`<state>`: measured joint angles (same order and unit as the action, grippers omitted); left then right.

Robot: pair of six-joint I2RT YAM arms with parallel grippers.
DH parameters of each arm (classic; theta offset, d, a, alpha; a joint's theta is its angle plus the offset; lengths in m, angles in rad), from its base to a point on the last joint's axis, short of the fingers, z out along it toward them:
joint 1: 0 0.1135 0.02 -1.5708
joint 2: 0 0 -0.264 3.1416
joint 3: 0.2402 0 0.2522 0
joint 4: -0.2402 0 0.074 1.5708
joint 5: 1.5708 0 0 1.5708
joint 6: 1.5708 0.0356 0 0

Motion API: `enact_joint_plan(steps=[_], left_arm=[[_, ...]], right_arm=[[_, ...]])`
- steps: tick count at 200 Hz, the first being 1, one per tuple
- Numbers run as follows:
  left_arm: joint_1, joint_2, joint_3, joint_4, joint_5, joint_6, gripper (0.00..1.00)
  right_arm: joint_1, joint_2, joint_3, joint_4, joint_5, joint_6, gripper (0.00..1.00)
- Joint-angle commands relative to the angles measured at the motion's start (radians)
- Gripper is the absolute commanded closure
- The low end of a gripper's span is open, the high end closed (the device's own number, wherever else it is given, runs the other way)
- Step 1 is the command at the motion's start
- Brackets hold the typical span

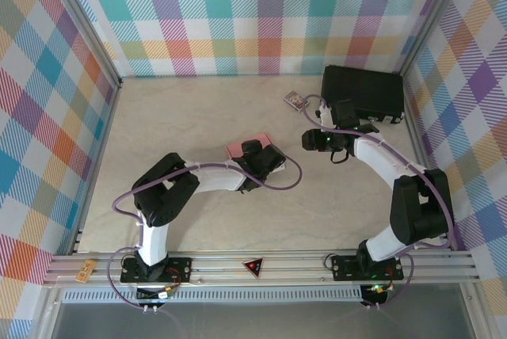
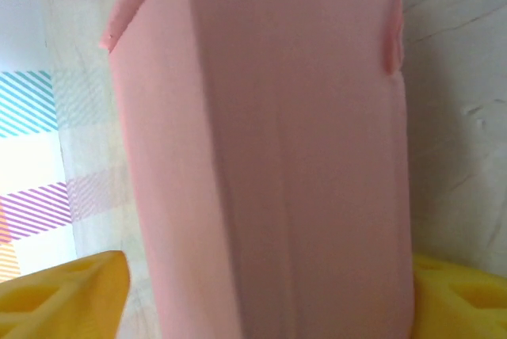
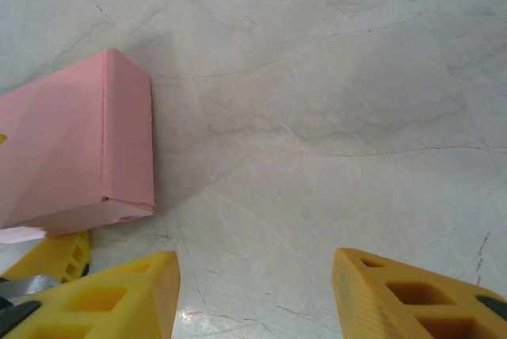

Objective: Fold the paper box

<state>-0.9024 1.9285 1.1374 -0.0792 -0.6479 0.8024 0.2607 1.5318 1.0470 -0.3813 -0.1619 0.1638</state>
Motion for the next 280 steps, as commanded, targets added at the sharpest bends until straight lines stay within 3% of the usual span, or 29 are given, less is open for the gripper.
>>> enact_joint_plan(steps=[1, 16, 48, 62, 111, 139, 174, 195, 249, 280], left_arm=[[-0.009, -0.065, 0.025, -0.050, 0.051, -0.086, 0.07], [-0.005, -0.129, 0.021, -0.059, 0.126, -0.150, 0.00], [0.061, -0.321, -0.044, -0.022, 0.329, -0.370, 0.00], [0.122, -0.401, -0.090, 0.027, 0.353, -0.484, 0.00], [0.386, -0.555, -0.160, -0.114, 0.155, -0.880, 0.00], [0.513, -0.619, -0.260, -0.114, 0.087, -0.983, 0.00], [0.651, -0.632, -0.389, 0.007, 0.152, -0.979, 0.00], [0.716, -0.623, -0.482, 0.180, 0.300, -0.905, 0.00], [0.808, -0.542, -0.682, 0.668, 0.561, -0.778, 0.00], [0.836, -0.492, -0.704, 0.782, 0.647, -0.753, 0.00]], right_arm=[[-0.010, -0.030, -0.013, 0.027, 0.009, 0.010, 0.45], [-0.015, -0.033, -0.023, 0.038, 0.018, 0.017, 0.44], [-0.033, -0.057, -0.070, 0.080, 0.073, 0.039, 0.41], [-0.045, -0.069, -0.093, 0.096, 0.116, 0.045, 0.40], [-0.106, -0.101, -0.187, 0.179, 0.329, 0.062, 0.36], [-0.144, -0.123, -0.259, 0.284, 0.381, 0.046, 0.32], [-0.178, -0.125, -0.340, 0.474, 0.315, -0.047, 0.29], [-0.208, -0.118, -0.395, 0.613, 0.262, -0.062, 0.25], [-0.270, -0.078, -0.472, 0.825, 0.098, -0.126, 0.24], [-0.301, -0.066, -0.549, 0.991, 0.033, -0.129, 0.23]])
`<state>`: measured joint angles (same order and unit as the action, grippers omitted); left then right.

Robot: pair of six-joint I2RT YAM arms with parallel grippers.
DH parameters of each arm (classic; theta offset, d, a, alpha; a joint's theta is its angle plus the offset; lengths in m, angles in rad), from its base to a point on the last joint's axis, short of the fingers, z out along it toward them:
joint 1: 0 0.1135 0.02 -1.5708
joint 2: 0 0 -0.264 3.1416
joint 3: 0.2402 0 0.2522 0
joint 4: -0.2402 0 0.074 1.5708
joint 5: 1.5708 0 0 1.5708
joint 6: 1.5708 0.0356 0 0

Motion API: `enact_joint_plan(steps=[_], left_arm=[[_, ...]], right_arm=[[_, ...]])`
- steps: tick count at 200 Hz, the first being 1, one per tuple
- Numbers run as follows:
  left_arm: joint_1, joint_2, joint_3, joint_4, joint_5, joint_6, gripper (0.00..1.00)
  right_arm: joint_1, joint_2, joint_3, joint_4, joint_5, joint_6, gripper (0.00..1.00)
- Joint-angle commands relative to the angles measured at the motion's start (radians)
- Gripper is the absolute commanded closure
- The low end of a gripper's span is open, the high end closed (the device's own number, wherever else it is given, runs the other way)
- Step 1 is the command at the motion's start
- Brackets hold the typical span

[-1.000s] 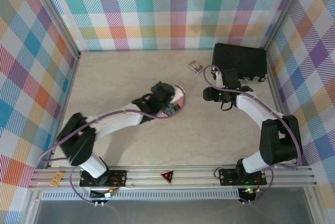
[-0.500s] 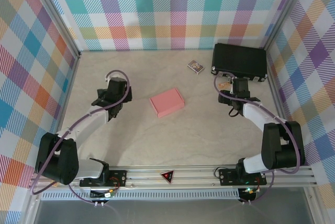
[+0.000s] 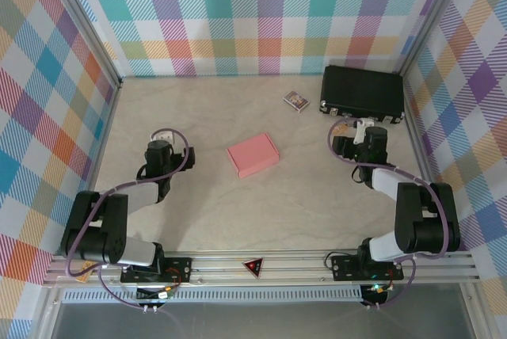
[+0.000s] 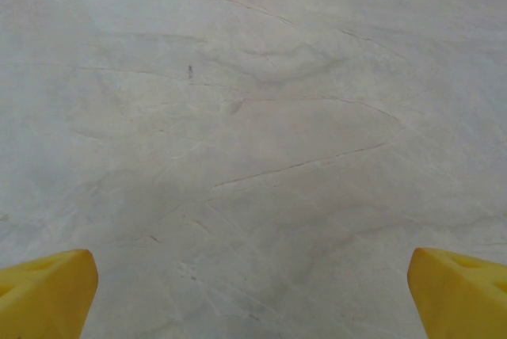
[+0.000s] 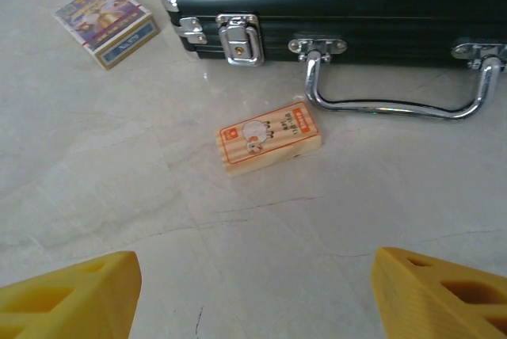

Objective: Fold the paper box

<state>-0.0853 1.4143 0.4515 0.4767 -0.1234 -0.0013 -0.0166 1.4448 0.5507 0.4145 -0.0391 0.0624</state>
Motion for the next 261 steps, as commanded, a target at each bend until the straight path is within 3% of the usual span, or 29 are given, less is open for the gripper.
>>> enact_joint_plan(steps=[1, 52, 76, 86, 91, 261], left_arm=[[0.018, 0.023, -0.021, 0.235, 0.123, 0.052, 0.00], [0.035, 0.178, -0.084, 0.495, 0.123, 0.045, 0.00], [0.036, 0.168, -0.048, 0.408, 0.056, 0.018, 0.00], [0.037, 0.171, -0.048, 0.410, 0.054, 0.018, 0.00], [0.036, 0.169, -0.048, 0.408, 0.052, 0.018, 0.00], [0.037, 0.172, -0.037, 0.388, 0.099, 0.034, 0.00]], right_arm=[[-0.024, 0.021, -0.054, 0.198, -0.091, -0.027, 0.23], [-0.031, 0.059, -0.132, 0.382, -0.109, -0.032, 0.22], [-0.031, 0.094, -0.161, 0.462, -0.104, -0.029, 0.20], [-0.030, 0.091, -0.156, 0.449, -0.093, -0.029, 0.12], [-0.031, 0.095, -0.156, 0.455, -0.091, -0.029, 0.00], [-0.026, 0.091, -0.152, 0.441, -0.084, -0.031, 0.01]])
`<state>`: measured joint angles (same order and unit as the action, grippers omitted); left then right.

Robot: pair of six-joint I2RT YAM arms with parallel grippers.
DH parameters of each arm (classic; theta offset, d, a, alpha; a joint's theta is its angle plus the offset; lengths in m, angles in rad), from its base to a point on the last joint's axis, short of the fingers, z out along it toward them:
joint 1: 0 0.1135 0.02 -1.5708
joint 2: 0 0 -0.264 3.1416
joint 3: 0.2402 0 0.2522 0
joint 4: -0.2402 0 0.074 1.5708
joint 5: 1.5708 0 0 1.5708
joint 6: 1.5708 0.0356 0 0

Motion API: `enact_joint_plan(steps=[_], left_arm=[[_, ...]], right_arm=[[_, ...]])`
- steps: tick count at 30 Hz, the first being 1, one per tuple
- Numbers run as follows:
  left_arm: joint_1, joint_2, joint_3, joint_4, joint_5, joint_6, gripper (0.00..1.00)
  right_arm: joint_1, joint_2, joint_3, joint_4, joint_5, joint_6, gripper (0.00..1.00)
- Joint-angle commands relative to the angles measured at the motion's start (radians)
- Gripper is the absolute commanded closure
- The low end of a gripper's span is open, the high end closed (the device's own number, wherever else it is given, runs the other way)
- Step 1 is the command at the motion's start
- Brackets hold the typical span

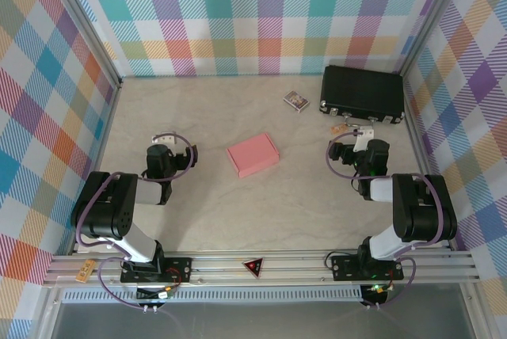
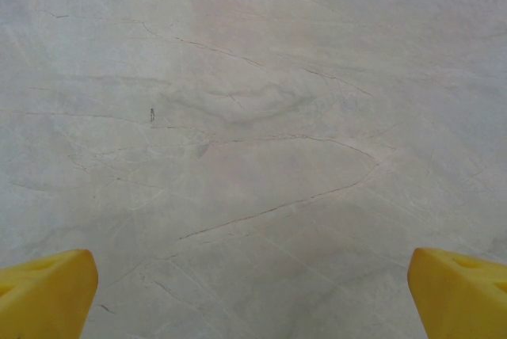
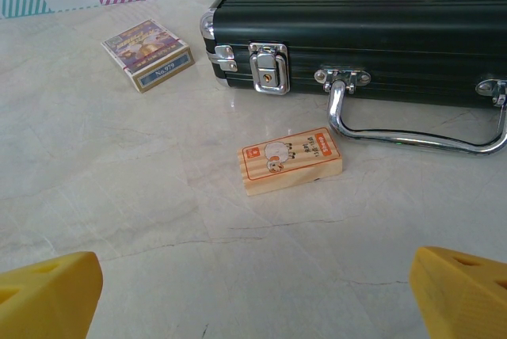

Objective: Fold the paper box

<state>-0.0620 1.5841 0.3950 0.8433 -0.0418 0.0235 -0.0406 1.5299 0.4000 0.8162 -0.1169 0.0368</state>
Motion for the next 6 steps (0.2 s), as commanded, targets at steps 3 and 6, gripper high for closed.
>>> enact_joint_plan(steps=[3, 6], left_arm=[[0.013, 0.000, 0.017, 0.025, 0.016, 0.009, 0.00], [0.013, 0.001, 0.018, 0.025, 0.015, 0.010, 0.00]], right_arm=[[-0.001, 0.006, -0.002, 0.040, -0.006, -0.005, 0.01], [-0.002, -0.005, -0.034, 0.089, -0.003, -0.003, 0.01]])
